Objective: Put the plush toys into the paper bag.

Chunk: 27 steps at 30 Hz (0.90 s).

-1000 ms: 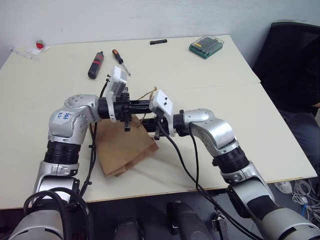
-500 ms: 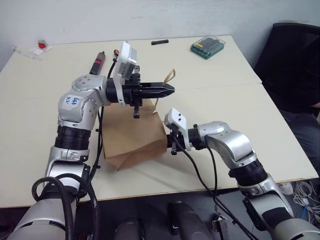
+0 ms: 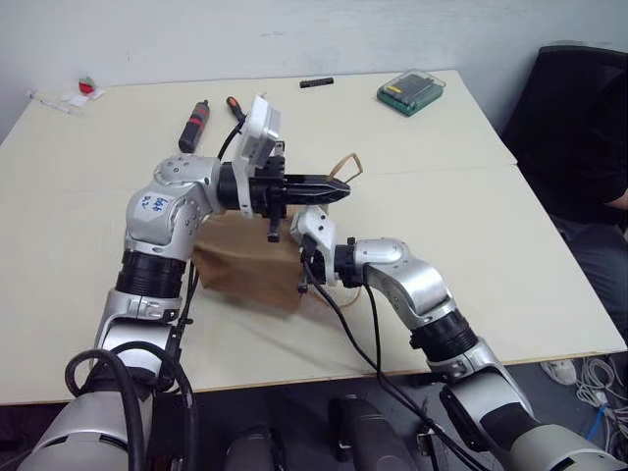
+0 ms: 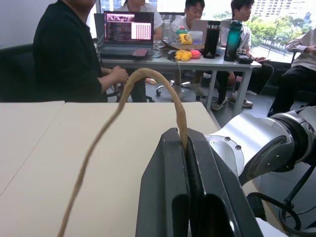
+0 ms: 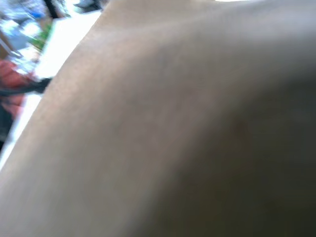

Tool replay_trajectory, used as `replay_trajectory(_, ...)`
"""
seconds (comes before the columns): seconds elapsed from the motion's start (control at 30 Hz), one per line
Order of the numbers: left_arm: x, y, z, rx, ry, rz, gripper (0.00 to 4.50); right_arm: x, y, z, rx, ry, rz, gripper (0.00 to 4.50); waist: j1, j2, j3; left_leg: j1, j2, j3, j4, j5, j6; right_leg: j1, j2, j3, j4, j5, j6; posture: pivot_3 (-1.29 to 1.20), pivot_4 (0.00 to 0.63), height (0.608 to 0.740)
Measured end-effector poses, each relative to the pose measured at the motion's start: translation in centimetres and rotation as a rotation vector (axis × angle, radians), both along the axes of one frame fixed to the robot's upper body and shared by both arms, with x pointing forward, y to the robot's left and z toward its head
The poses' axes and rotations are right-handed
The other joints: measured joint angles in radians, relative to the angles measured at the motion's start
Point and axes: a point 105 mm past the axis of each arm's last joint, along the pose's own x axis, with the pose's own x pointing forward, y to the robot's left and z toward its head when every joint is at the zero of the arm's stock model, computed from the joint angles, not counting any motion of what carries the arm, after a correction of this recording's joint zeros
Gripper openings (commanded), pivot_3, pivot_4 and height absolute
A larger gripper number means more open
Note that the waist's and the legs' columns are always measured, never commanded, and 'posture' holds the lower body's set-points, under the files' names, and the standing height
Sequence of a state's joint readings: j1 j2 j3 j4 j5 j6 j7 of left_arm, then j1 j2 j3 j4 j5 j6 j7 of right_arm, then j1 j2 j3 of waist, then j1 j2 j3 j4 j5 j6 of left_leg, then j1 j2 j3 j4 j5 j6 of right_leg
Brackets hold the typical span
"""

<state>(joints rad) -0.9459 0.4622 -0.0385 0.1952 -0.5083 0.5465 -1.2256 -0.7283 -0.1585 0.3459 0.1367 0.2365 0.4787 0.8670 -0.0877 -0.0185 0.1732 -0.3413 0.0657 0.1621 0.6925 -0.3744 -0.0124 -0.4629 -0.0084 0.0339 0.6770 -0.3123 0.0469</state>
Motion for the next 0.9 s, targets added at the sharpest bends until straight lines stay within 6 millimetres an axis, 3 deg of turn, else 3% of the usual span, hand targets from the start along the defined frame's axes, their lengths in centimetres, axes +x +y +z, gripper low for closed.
replay_trajectory(0.17,-0.2,2.2,0.2,-0.008,0.004,0.075,0.0,0.0,-0.5,-0.3,-0.004,-0.012,-0.033,1.98,0.0,0.0,0.0,0.0,0.0,0.0,0.0,0.0,0.0,0.0,0.0,0.0,0.0,0.0,0.0,0.0,0.15,0.74)
replay_trajectory(0.27,-0.2,3.3,-0.3,-0.017,0.034,0.115,0.0,-0.4,-1.9,-0.6,-0.016,0.007,-0.051,3.03,0.002,0.0,0.0,0.0,0.0,-0.001,0.0,0.0,0.0,0.0,-0.001,-0.001,0.0,0.0,0.0,0.0,0.15,0.74)
replay_trajectory(0.37,-0.5,3.7,-0.2,-0.025,0.04,0.131,0.0,-1.1,-3.9,0.6,0.013,0.01,-0.092,4.04,0.007,0.0,0.0,-0.002,0.0,-0.003,0.002,0.0,0.0,0.0,-0.001,-0.002,0.0,0.0,0.0,0.0,0.15,0.74)
replay_trajectory(0.53,-0.9,4.0,-0.2,-0.034,0.04,0.142,0.0,-2.5,-8.9,3.1,0.07,0.038,-0.237,4.04,0.009,0.0,0.0,-0.003,0.0,-0.004,0.002,0.0,0.0,0.0,-0.001,-0.002,0.0,0.0,0.0,0.0,0.15,0.74)
replay_trajectory(0.63,-0.9,4.1,-0.3,-0.036,0.047,0.147,0.0,-3.2,-11.3,2.5,0.078,0.127,-0.345,4.04,0.01,0.0,0.0,-0.003,0.0,-0.004,0.002,0.0,0.0,0.001,0.0,-0.002,0.0,0.0,0.0,0.0,0.15,0.74)
replay_trajectory(0.73,-1.1,4.0,-0.2,-0.037,0.038,0.146,0.0,-3.9,-14.3,0.5,0.11,0.314,-0.501,4.04,0.011,-0.001,0.0,-0.003,0.0,-0.004,0.001,0.0,0.0,0.0,0.0,-0.002,-0.001,0.0,0.0,0.0,0.15,0.74)
replay_trajectory(0.83,-1.1,3.9,-0.2,-0.039,0.037,0.144,0.0,-5.0,-15.1,-1.8,0.115,0.469,-0.558,4.04,0.007,-0.001,0.0,-0.002,0.0,-0.002,0.001,0.0,0.0,0.0,0.0,0.0,-0.001,0.0,0.0,0.0,0.15,0.74)
replay_trajectory(0.9,-1.1,3.8,-0.3,-0.038,0.039,0.139,0.0,-4.8,-14.4,-1.5,0.121,0.455,-0.546,4.04,0.002,-0.001,0.0,-0.001,-0.001,-0.001,0.001,0.0,0.0,0.0,0.001,0.001,0.0,0.0,0.0,0.0,0.15,0.74)
